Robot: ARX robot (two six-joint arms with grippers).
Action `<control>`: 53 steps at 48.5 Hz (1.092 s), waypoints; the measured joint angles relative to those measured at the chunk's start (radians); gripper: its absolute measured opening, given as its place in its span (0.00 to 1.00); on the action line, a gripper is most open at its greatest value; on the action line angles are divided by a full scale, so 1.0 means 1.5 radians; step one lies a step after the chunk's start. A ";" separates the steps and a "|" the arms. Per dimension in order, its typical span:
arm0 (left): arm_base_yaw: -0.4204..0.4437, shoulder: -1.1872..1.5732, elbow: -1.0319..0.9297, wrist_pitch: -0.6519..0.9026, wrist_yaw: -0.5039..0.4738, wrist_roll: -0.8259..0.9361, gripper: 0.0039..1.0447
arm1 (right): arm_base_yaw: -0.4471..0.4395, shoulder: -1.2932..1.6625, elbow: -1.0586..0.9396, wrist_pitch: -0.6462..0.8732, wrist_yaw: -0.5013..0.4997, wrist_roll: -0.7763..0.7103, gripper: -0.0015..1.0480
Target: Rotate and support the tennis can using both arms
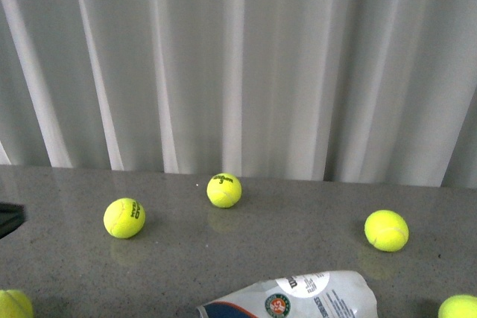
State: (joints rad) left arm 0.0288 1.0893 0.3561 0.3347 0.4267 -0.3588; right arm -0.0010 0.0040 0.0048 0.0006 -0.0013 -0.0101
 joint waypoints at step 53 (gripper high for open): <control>-0.159 0.610 0.200 0.261 0.132 -0.159 0.94 | 0.000 0.000 0.000 0.000 0.000 0.000 0.93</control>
State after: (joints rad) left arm -0.2100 2.0045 0.6567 0.7261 0.6243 -0.5980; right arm -0.0013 0.0036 0.0048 0.0006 -0.0017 -0.0101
